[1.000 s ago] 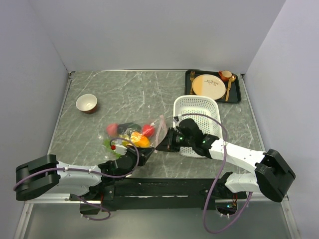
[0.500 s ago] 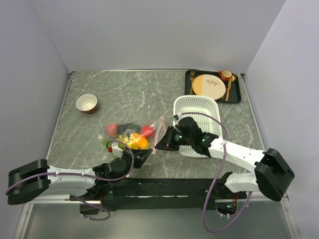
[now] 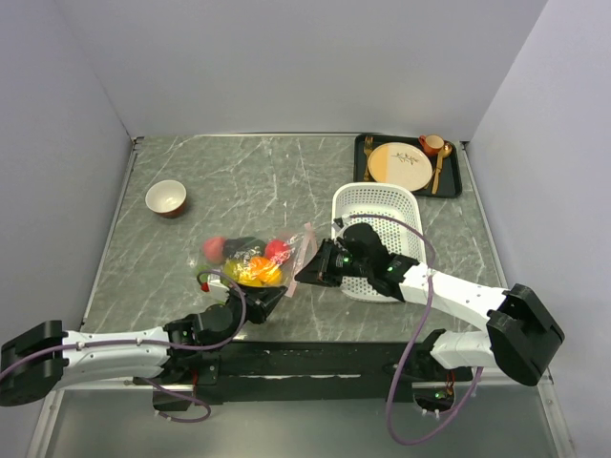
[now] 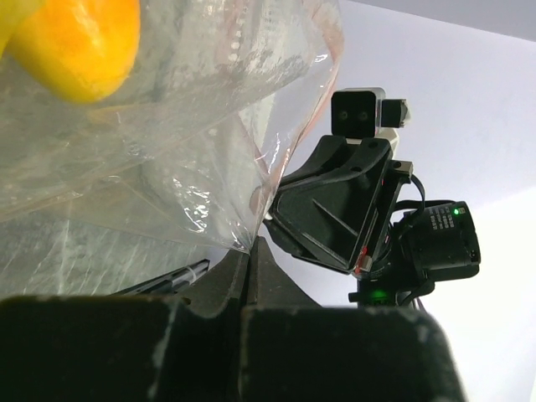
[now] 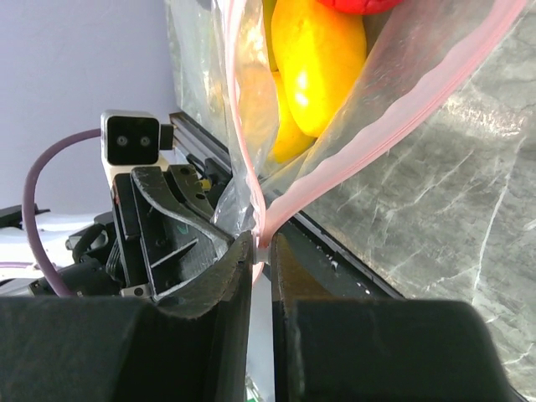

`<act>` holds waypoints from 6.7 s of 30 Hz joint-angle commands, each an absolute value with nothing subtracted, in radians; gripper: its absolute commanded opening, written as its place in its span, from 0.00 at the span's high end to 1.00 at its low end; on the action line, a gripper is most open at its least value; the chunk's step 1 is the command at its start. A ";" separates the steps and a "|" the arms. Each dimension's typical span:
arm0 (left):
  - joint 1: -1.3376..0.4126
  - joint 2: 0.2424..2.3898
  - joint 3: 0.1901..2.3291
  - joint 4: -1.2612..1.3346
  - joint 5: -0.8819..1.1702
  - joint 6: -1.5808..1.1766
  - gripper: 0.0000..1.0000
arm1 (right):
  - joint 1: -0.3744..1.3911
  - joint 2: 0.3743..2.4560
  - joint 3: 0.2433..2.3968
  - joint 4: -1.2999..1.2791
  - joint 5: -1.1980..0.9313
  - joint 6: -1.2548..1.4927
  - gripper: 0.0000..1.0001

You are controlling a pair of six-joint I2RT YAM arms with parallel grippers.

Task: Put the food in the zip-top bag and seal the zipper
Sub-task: Zip the zipper food storage bag at the center of the board, then place the zipper food storage bag at the center of the board, then reset both arms

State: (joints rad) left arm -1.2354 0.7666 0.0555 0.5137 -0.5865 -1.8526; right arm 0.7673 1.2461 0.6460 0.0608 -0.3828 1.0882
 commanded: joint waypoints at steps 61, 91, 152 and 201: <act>-1.247 0.170 0.299 -0.437 -0.755 -1.740 0.99 | 0.492 1.354 0.778 0.043 -0.344 0.934 0.89; -1.247 0.143 0.285 -0.437 -0.764 -1.749 0.99 | 0.423 1.459 0.939 -0.040 -0.255 0.815 0.89; -1.247 0.188 0.617 -0.600 -0.887 -1.321 0.02 | 0.701 1.293 0.781 -0.121 -0.255 0.930 0.24; -0.261 0.971 0.812 -0.106 -0.417 -0.459 0.01 | 0.054 0.954 0.651 -0.016 0.497 0.347 0.00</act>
State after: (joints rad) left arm -0.2646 1.0225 0.8589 -0.2489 -0.3439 -0.4721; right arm 0.0536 1.0245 0.6933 -0.2207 0.4000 0.4480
